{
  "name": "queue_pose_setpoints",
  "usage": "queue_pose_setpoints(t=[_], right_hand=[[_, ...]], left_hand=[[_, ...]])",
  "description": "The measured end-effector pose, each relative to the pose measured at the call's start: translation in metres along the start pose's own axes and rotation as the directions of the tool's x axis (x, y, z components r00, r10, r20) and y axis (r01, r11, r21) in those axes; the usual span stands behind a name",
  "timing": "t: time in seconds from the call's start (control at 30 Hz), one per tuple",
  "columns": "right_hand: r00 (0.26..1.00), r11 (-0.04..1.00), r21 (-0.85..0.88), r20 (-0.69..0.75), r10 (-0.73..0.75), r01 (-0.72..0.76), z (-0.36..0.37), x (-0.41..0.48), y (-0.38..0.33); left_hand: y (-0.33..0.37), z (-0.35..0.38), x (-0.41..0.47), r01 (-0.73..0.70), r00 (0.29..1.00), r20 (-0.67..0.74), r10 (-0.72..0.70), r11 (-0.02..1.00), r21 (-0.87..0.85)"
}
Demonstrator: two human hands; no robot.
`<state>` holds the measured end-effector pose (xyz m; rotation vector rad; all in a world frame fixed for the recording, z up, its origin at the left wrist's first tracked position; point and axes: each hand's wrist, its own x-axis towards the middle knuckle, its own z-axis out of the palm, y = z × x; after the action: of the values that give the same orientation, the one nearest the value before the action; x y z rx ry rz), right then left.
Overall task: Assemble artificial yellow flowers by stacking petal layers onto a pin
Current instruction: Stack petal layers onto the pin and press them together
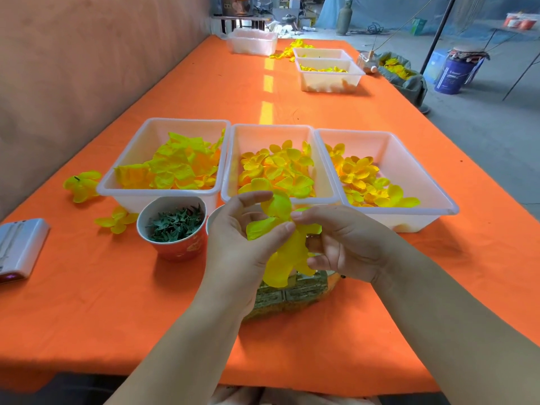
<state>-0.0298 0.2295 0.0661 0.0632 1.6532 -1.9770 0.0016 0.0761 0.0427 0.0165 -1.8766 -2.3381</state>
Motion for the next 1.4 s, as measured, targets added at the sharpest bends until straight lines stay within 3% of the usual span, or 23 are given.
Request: queue_pose_setpoints(t=[0.2, 0.33, 0.47, 0.83, 1.23, 1.4], right_hand=[[1.000, 0.999, 0.045, -0.021, 0.006, -0.005, 0.001, 0.003, 0.003], [1.000, 0.997, 0.074, 0.007, 0.015, -0.015, 0.001, 0.003, 0.005], [1.000, 0.999, 0.043, -0.001, -0.015, 0.015, 0.001, 0.004, 0.007], [0.986, 0.986, -0.079, -0.079, -0.150, 0.144, 0.008, 0.000, 0.014], [0.996, 0.996, 0.043, 0.007, -0.085, 0.084, 0.003, -0.003, 0.014], [0.997, 0.997, 0.031, -0.039, -0.065, 0.066, 0.005, -0.001, 0.014]], left_hand=[[-0.001, -0.001, 0.005, 0.148, 0.989, 0.037, -0.146, 0.988, -0.043], [-0.001, -0.001, 0.009, 0.374, 0.926, 0.167, -0.339, 0.887, -0.270], [-0.005, -0.004, 0.011, 0.473, 0.879, 0.237, -0.413, 0.815, -0.335], [-0.002, -0.003, 0.015, 0.510, 0.860, 0.216, -0.462, 0.770, -0.385], [-0.008, -0.005, 0.015, 0.536, 0.844, 0.264, -0.467, 0.715, -0.448], [-0.009, -0.005, 0.013, 0.471, 0.882, 0.229, -0.412, 0.767, -0.436]])
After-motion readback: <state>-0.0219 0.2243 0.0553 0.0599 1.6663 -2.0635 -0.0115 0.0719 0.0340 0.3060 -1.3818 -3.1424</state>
